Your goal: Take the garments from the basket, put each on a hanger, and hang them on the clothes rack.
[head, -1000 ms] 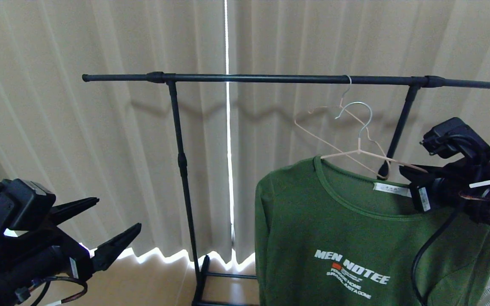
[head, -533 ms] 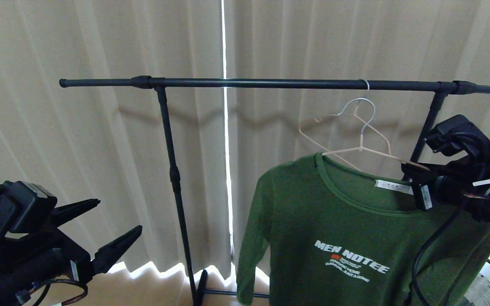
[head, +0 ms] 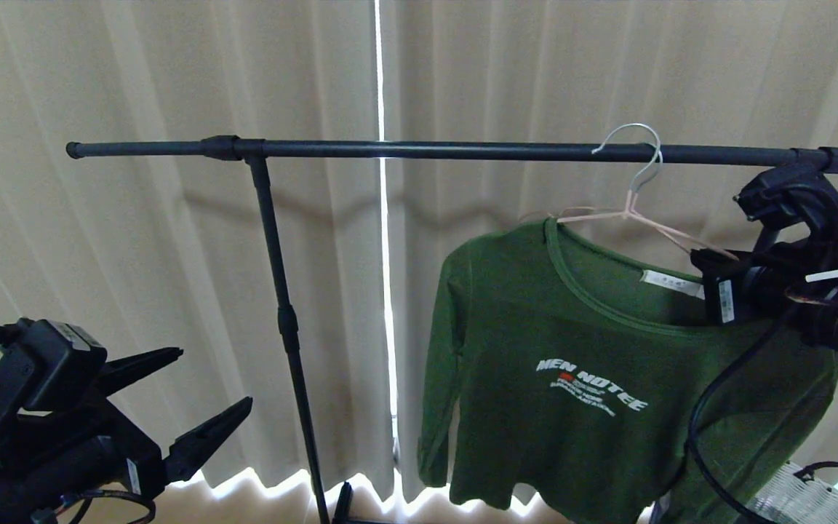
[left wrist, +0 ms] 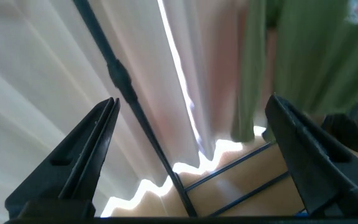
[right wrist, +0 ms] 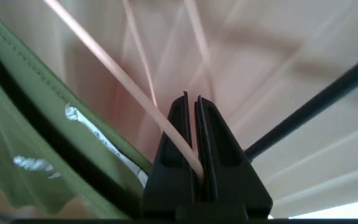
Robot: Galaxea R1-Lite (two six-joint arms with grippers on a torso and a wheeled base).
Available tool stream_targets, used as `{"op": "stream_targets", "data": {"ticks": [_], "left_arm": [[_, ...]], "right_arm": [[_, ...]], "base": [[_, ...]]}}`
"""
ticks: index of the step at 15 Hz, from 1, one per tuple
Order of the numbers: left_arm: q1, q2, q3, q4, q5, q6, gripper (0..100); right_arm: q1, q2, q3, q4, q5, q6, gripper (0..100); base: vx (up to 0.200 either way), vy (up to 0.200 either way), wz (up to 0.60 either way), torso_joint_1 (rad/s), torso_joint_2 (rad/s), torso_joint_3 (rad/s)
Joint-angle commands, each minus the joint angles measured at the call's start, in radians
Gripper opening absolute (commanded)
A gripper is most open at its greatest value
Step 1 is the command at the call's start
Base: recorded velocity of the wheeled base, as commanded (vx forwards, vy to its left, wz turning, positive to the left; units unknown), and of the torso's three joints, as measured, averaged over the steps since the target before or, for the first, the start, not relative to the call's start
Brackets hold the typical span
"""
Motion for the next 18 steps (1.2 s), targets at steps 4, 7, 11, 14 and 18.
{"op": "stream_targets", "data": {"ticks": [4, 7, 11, 14, 18], "left_arm": [[0.0, -0.005, -0.002, -0.002, 0.0, -0.002, 100], [0.0, -0.006, 0.0, -0.002, 0.0, -0.002, 100], [-0.001, -0.005, 0.003, 0.0, 0.0, -0.003, 100], [-0.011, 0.0, 0.006, 0.0, 0.0, -0.003, 100], [-0.011, 0.002, 0.006, 0.0, 0.0, -0.003, 100]], "right_arm": [[0.023, 0.146, -0.187, 0.012, -0.115, -0.001, 0], [0.035, 0.241, -0.265, 0.012, -0.233, -0.002, 0], [0.081, 0.321, -0.323, 0.017, -0.284, -0.007, 0], [0.109, 0.341, -0.353, 0.065, -0.317, -0.007, 0], [0.141, 0.341, -0.373, 0.086, -0.317, -0.007, 0]], "base": [[0.0, 0.0, 0.0, 0.0, 0.0, 0.0], [0.0, 0.0, 0.0, 0.0, 0.0, 0.0], [0.0, 0.0, 0.0, 0.0, 0.0, 0.0], [0.0, 0.0, 0.0, 0.0, 0.0, 0.0], [0.0, 0.0, 0.0, 0.0, 0.0, 0.0]]}}
